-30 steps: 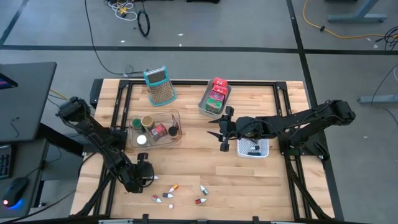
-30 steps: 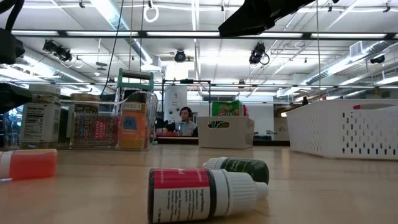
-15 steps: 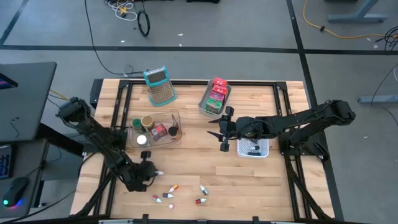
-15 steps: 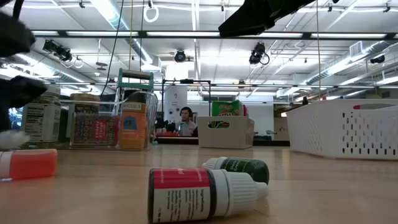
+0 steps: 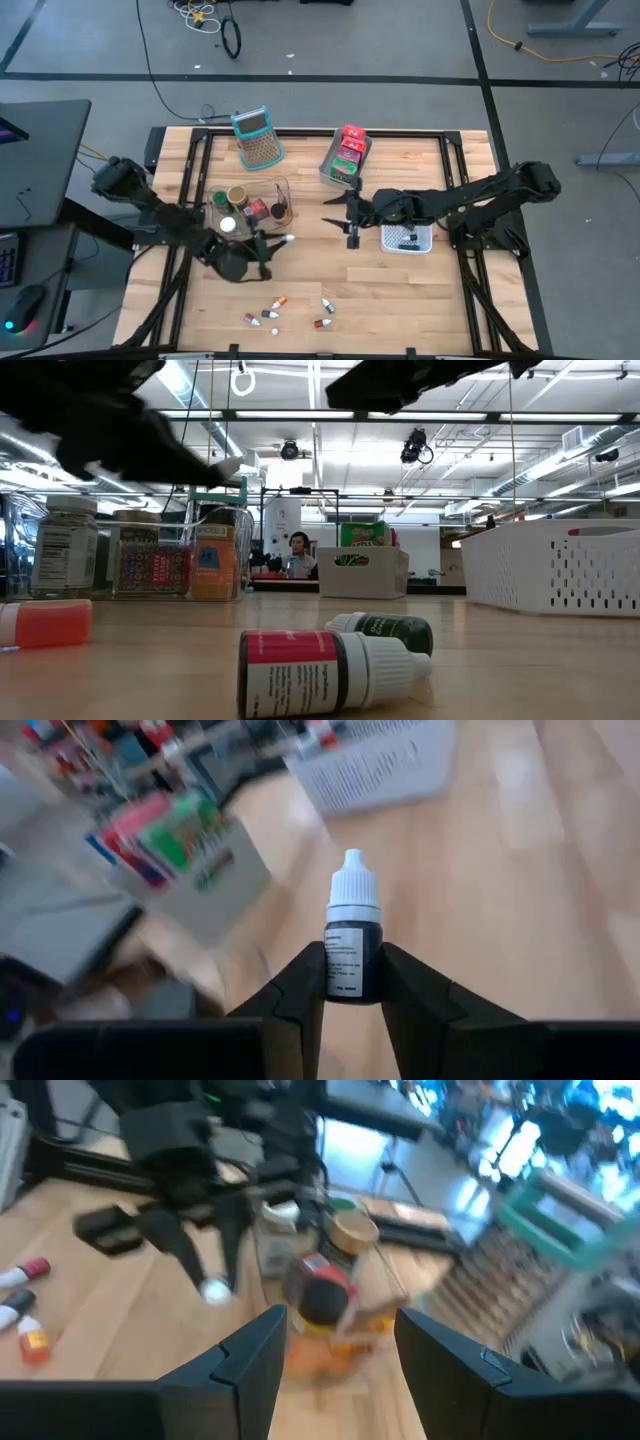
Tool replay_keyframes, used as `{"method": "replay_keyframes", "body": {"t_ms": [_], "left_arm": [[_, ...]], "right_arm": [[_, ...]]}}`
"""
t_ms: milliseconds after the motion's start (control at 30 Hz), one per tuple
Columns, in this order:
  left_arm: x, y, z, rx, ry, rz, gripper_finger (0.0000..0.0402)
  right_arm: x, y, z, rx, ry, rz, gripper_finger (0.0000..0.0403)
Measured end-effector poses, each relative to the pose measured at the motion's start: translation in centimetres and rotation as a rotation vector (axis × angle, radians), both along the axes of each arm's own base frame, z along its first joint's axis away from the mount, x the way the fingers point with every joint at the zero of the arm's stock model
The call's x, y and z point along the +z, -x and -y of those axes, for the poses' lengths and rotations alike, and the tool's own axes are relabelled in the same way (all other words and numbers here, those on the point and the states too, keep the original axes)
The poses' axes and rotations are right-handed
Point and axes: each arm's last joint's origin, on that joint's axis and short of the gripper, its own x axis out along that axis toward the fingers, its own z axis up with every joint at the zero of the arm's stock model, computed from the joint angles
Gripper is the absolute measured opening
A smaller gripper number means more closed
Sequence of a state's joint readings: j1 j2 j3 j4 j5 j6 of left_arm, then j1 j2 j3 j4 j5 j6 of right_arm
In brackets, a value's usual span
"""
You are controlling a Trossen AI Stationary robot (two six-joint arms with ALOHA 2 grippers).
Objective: Pick & Place Kitchen Items
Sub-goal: Put the purple food coloring bottle into the white bin
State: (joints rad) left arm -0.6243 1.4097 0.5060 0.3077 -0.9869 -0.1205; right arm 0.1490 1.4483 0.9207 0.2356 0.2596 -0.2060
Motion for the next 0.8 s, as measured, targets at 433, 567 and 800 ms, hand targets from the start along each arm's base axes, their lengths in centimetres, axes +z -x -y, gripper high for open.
{"method": "replay_keyframes", "body": {"t_ms": [433,567,800], "left_arm": [[3.3,-3.6,-3.1,-0.181,-0.051,0.179,0.0091],[3.3,-3.8,-3.5,-0.187,-0.068,0.173,0.0094],[3.7,-4.0,-4.1,-0.165,-0.070,0.213,0.0097]], "right_arm": [[-2.0,-1.9,0.3,0.248,0.031,0.002,0.0199],[-1.9,-2.2,0.5,0.245,-0.040,0.043,0.0199],[-3.1,-3.2,0.2,0.315,-0.038,0.058,0.0199]]}}
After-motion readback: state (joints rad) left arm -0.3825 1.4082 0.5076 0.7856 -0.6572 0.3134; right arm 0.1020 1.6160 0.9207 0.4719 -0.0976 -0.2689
